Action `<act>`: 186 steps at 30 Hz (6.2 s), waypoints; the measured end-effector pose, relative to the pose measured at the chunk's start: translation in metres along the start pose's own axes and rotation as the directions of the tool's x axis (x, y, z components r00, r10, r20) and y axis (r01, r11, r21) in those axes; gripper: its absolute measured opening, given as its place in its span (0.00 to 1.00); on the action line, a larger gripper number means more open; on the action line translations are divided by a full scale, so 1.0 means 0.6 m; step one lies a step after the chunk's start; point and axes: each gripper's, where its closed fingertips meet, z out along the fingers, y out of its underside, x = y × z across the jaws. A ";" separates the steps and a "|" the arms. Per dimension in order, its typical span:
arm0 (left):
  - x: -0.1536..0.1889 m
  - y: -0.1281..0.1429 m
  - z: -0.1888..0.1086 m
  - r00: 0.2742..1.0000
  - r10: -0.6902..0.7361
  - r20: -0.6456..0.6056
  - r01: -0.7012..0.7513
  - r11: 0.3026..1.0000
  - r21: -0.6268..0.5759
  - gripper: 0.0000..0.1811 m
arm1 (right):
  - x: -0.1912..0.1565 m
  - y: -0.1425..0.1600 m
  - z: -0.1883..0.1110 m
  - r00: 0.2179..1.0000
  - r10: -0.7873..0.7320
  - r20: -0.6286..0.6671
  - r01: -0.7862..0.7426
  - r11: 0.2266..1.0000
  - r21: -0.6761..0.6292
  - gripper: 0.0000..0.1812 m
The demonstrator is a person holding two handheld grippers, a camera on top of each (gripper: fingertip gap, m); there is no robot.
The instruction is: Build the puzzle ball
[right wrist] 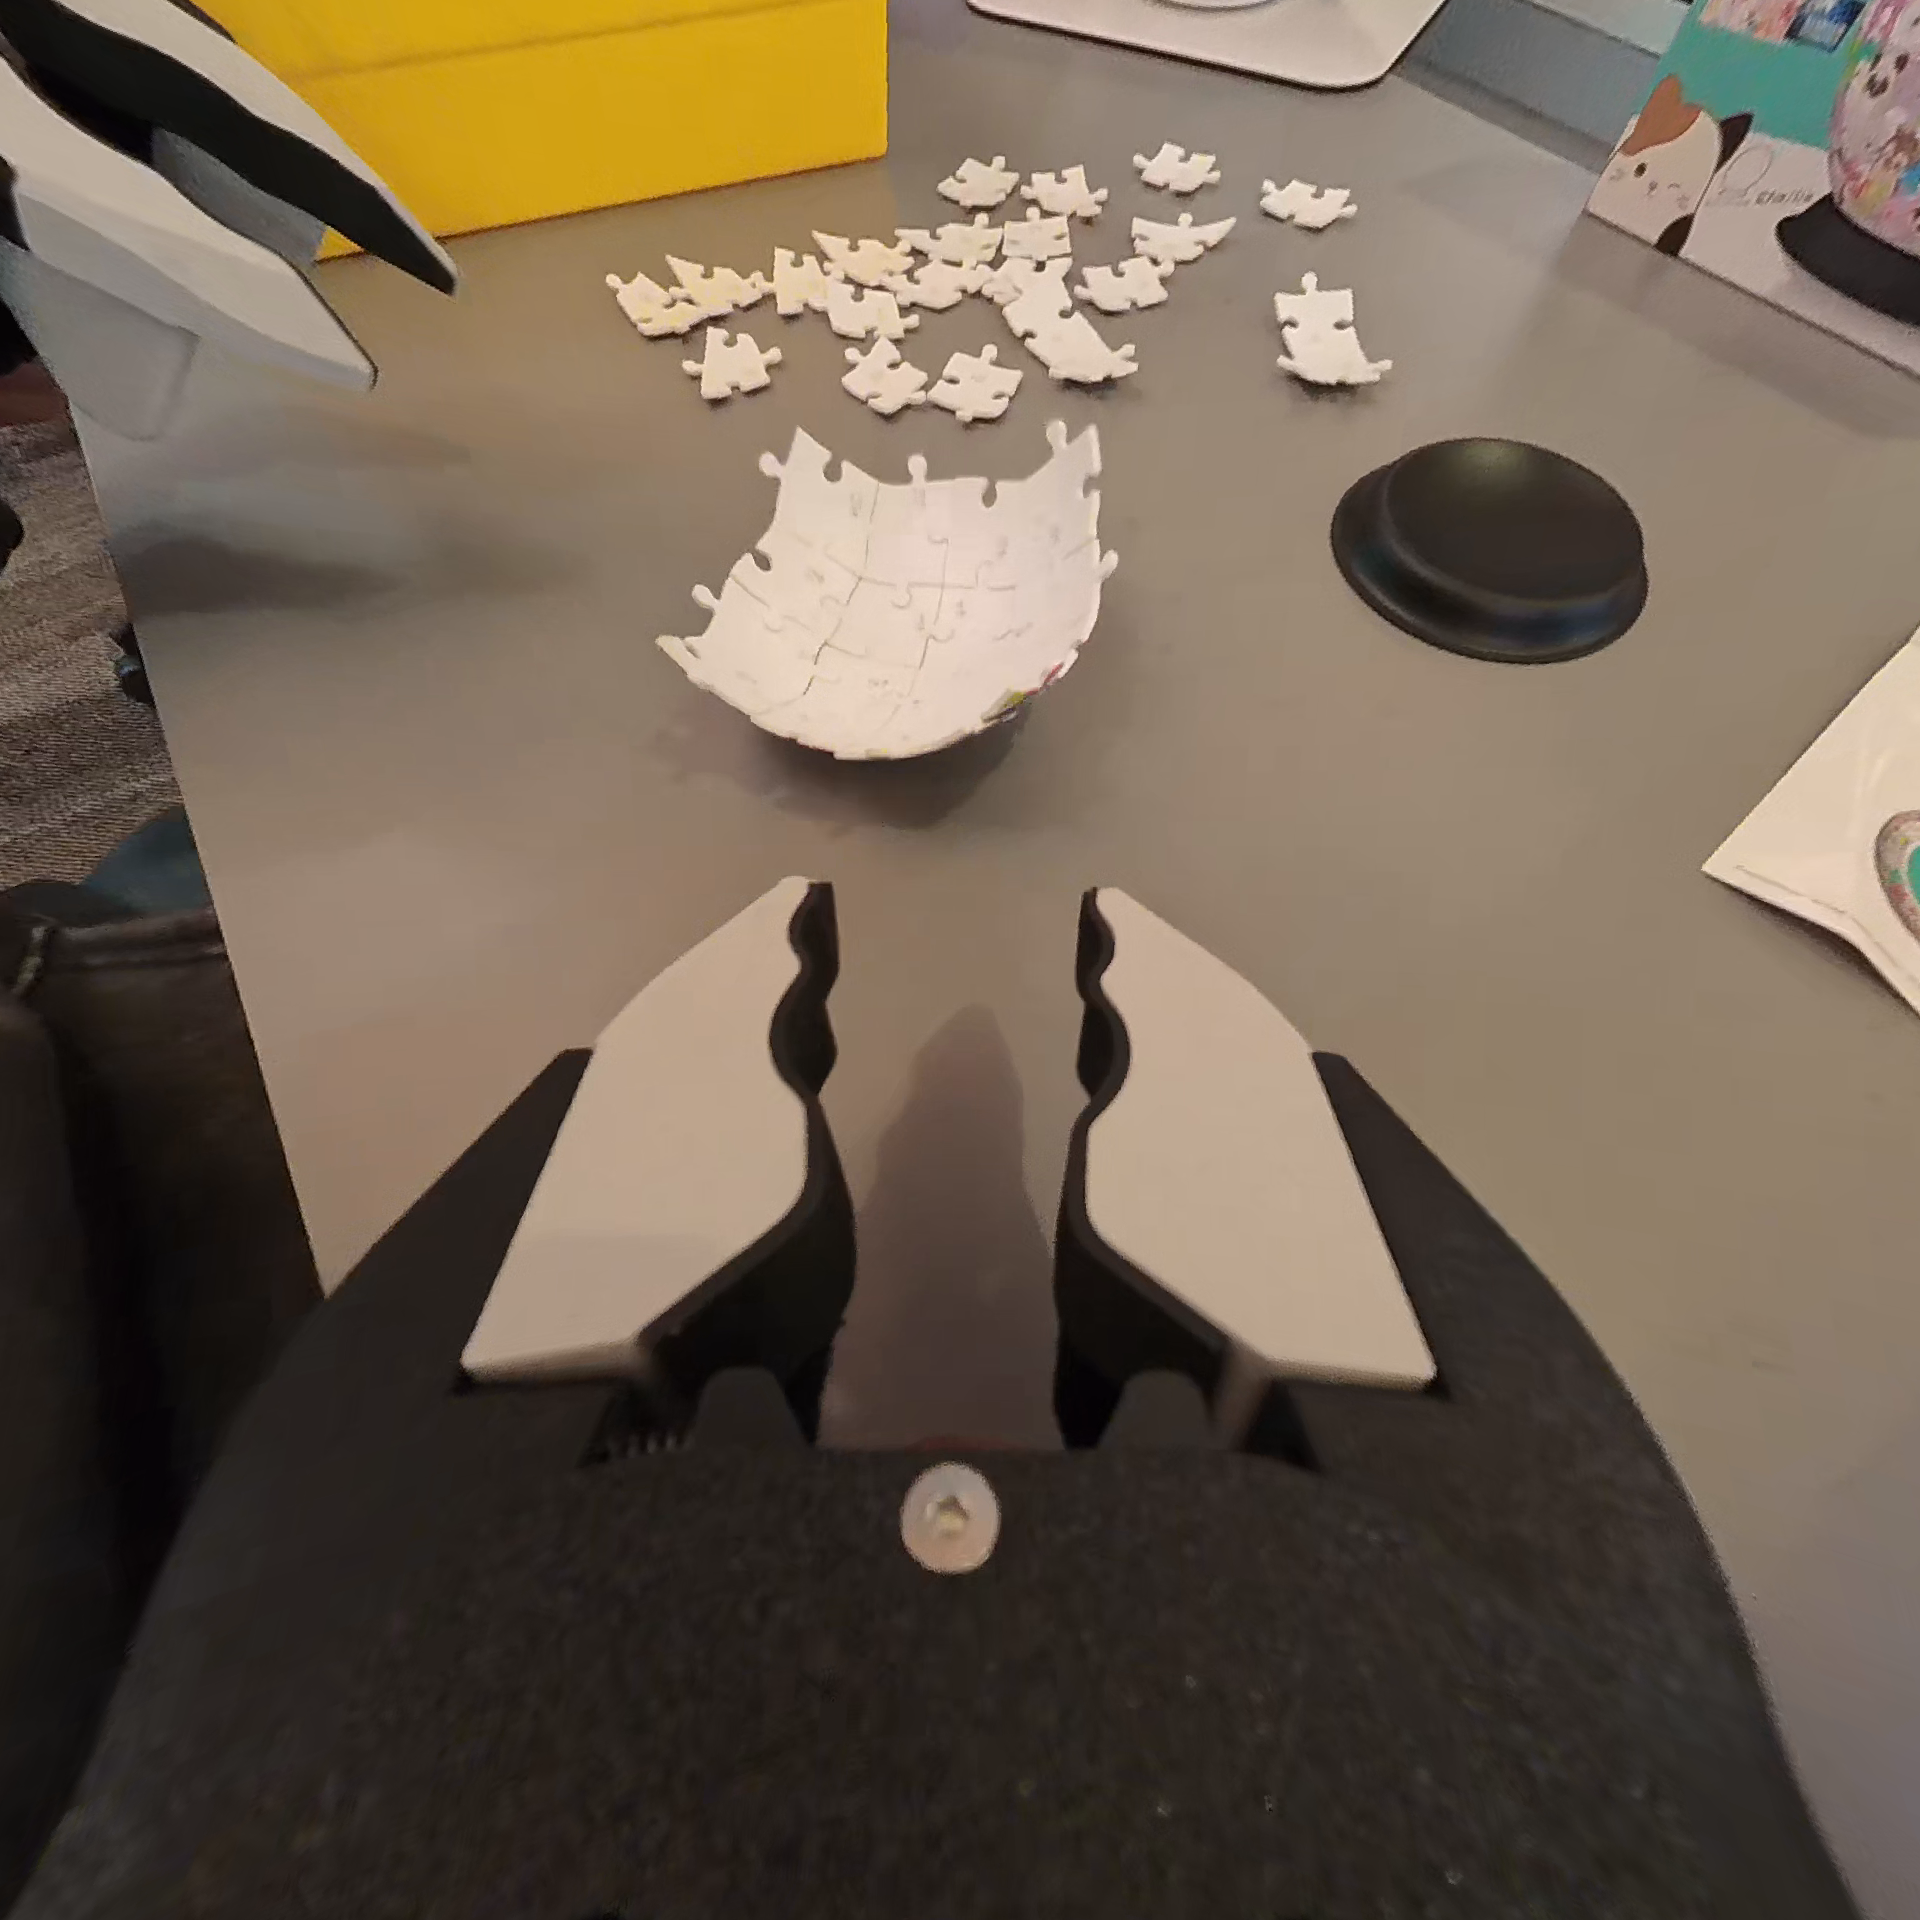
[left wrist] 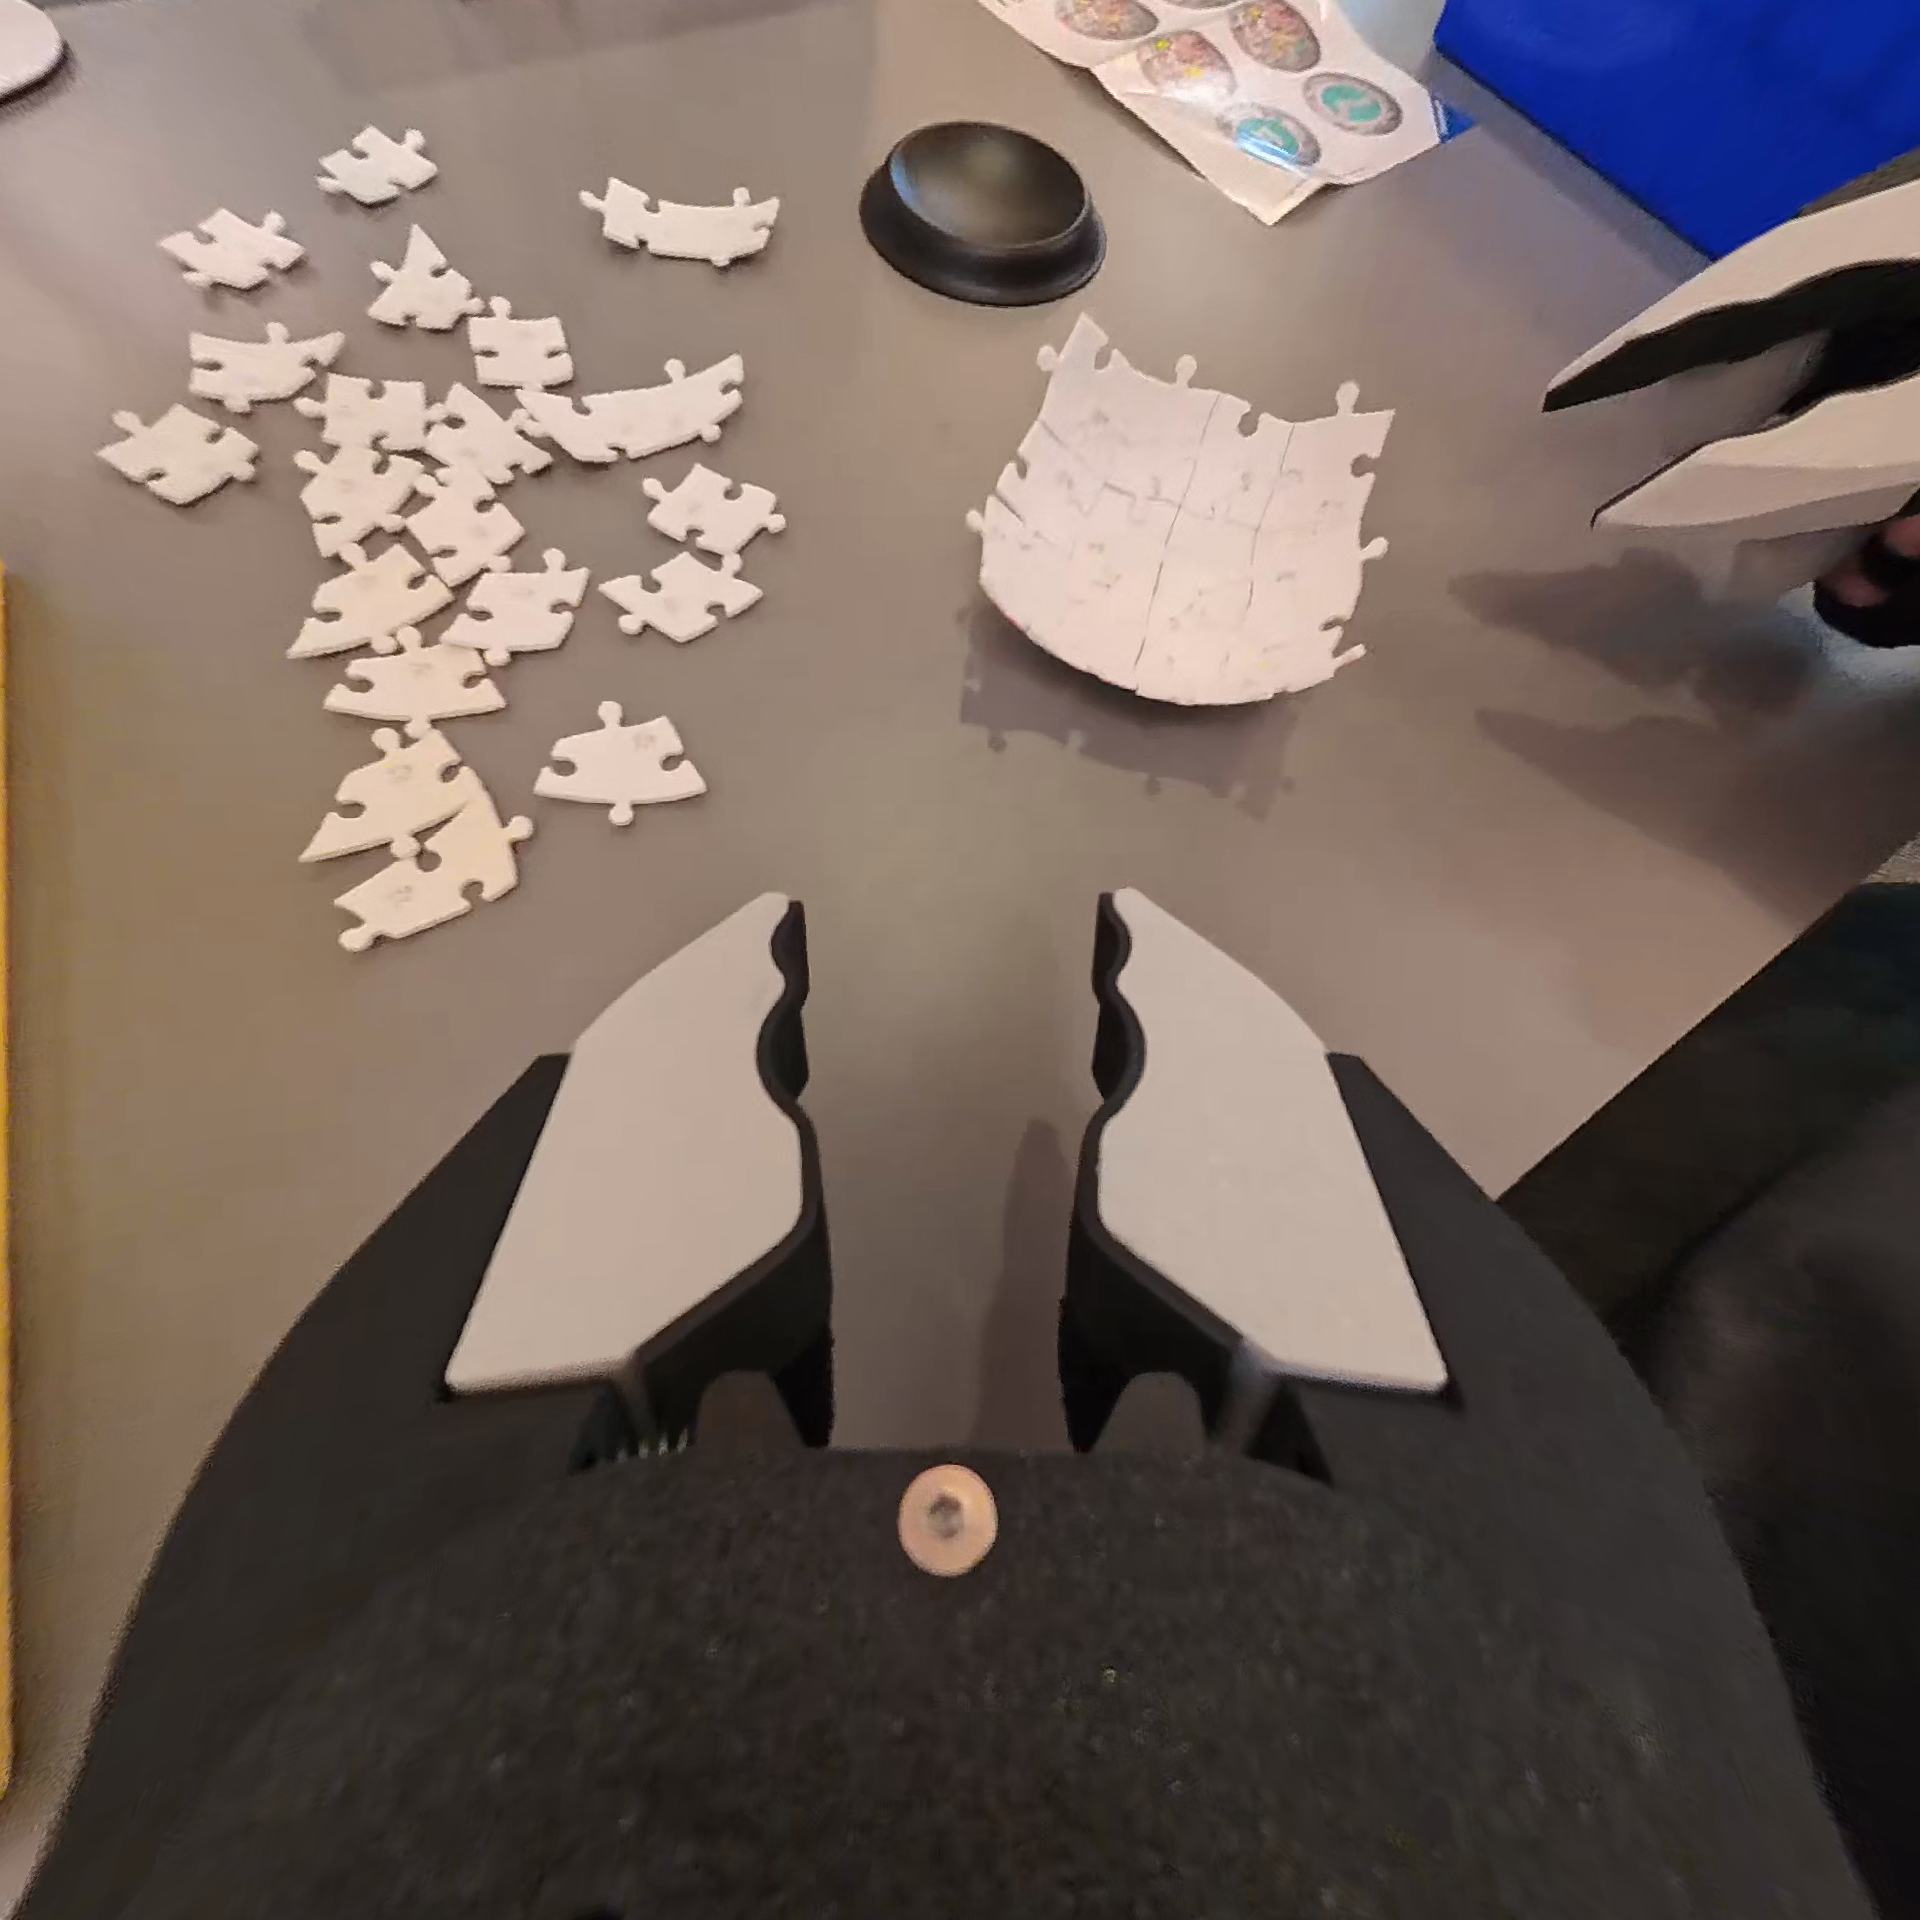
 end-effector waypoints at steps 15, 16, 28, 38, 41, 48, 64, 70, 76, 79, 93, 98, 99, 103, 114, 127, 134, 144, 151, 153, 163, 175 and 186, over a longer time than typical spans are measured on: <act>-0.084 0.027 -0.051 0.977 -0.066 0.204 0.059 0.997 0.040 0.30 | 0.021 -0.033 0.031 0.999 -0.026 0.027 0.025 0.999 0.035 0.23; -0.082 0.026 -0.054 0.978 -0.090 0.190 0.082 0.995 0.053 0.30 | 0.022 -0.035 0.034 0.999 -0.025 0.032 0.024 0.999 0.037 0.23; -0.056 0.025 -0.023 0.992 -0.119 0.029 0.119 0.993 0.028 0.30 | 0.017 -0.010 0.034 0.999 -0.023 0.033 0.024 1.000 -0.018 0.29; -0.043 0.007 -0.028 0.994 -0.102 -0.047 0.105 0.993 0.058 0.28 | 0.032 -0.029 0.052 0.999 -0.044 0.011 0.044 0.999 -0.001 0.31; -0.050 -0.005 -0.038 0.993 -0.105 -0.049 0.109 0.989 0.095 0.27 | 0.031 -0.050 0.064 0.998 -0.039 0.047 0.039 0.999 -0.001 0.32; -0.056 -0.008 -0.028 0.980 -0.131 -0.150 0.147 0.984 0.102 0.27 | 0.008 -0.081 0.069 0.994 0.068 0.086 -0.060 0.994 -0.095 0.29; -0.054 -0.004 -0.011 0.991 -0.035 -0.126 0.045 0.996 0.078 0.23 | -0.028 -0.106 0.087 0.987 0.091 0.134 -0.060 0.974 -0.220 0.26; -0.063 -0.046 -0.060 0.992 -0.063 -0.111 0.085 0.976 0.203 0.23 | -0.067 -0.129 0.121 0.971 0.060 0.233 -0.014 0.980 -0.198 0.26; -0.109 -0.090 -0.224 0.996 -0.005 -0.087 0.032 0.953 0.302 0.23 | -0.097 -0.133 0.142 0.954 -0.017 0.300 0.089 0.969 -0.229 0.26; -0.194 -0.059 -0.287 0.995 -0.043 0.092 0.023 0.978 0.205 0.23 | -0.099 -0.141 0.141 0.950 -0.043 0.309 0.117 0.968 -0.224 0.26; -0.369 0.104 -0.295 0.933 -0.065 0.355 0.136 0.974 -0.181 0.23 | -0.095 -0.145 0.133 0.956 0.008 0.293 0.049 0.981 -0.189 0.25; -0.411 0.114 -0.310 0.905 -0.047 0.423 0.166 0.954 -0.250 0.23 | -0.086 -0.152 0.123 0.964 0.003 0.266 0.041 0.986 -0.159 0.25; -0.414 0.109 -0.312 0.905 -0.051 0.423 0.168 0.955 -0.245 0.23 | -0.085 -0.152 0.122 0.965 0.012 0.263 0.031 0.987 -0.155 0.25; -0.430 0.085 -0.316 0.898 -0.039 0.438 0.151 0.963 -0.223 0.21 | -0.077 -0.139 0.116 0.967 0.040 0.251 -0.002 0.989 -0.151 0.24; -0.458 0.088 -0.280 0.893 -0.018 0.450 0.185 0.926 -0.329 0.22 | -0.054 -0.112 0.103 0.966 0.067 0.248 -0.027 0.986 -0.163 0.24; -0.478 0.068 -0.244 0.908 0.027 0.417 0.148 0.913 -0.381 0.22 | -0.036 -0.102 0.087 0.972 0.080 0.222 -0.043 0.985 -0.170 0.24; -0.483 0.053 -0.225 0.922 0.035 0.386 0.120 0.921 -0.371 0.22 | -0.045 -0.100 0.090 0.972 0.076 0.223 -0.035 0.983 -0.180 0.24; -0.535 0.033 -0.132 0.885 -0.093 0.456 0.265 0.907 -0.328 0.22 | -0.056 -0.100 0.094 0.971 0.075 0.227 -0.033 0.982 -0.186 0.24; -0.560 0.056 -0.081 0.849 -0.132 0.512 0.373 0.836 -0.402 0.25 | -0.048 -0.085 0.084 0.971 0.115 0.209 -0.076 0.979 -0.188 0.24; -0.566 0.062 -0.076 0.830 -0.122 0.544 0.396 0.816 -0.421 0.25 | -0.044 -0.083 0.081 0.966 0.140 0.215 -0.103 0.979 -0.179 0.24; -0.568 0.076 -0.072 0.845 -0.192 0.499 0.448 0.765 -0.463 0.14 | -0.037 -0.071 0.083 0.957 0.169 0.238 -0.125 0.974 -0.188 0.24; -0.556 0.069 -0.088 0.868 -0.073 0.491 0.346 0.799 -0.492 0.02 | -0.038 -0.073 0.083 0.954 0.165 0.252 -0.121 0.976 -0.184 0.23; -0.502 0.001 -0.127 0.885 -0.030 0.465 0.235 0.890 -0.389 0.01 | -0.044 -0.091 0.068 0.961 0.121 0.247 -0.088 0.986 -0.141 0.22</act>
